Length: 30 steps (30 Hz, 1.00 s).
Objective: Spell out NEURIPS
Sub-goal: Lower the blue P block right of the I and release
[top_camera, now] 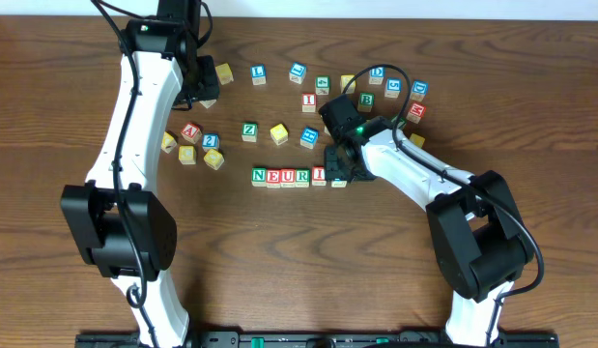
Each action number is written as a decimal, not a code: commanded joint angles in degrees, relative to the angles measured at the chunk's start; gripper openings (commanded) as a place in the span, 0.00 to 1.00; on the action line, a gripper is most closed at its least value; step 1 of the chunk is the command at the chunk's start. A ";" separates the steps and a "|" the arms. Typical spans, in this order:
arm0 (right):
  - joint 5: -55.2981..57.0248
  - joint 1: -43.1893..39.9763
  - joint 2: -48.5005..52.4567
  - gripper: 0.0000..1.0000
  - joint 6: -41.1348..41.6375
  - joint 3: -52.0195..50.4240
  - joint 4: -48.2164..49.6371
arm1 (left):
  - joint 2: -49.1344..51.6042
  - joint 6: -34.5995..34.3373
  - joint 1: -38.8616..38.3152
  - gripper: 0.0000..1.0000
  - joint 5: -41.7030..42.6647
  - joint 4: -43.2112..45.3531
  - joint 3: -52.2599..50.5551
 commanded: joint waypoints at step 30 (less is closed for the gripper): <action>0.00 -2.19 2.56 0.61 -0.57 0.68 -0.79 | -1.90 0.76 0.35 0.47 -0.72 0.04 1.40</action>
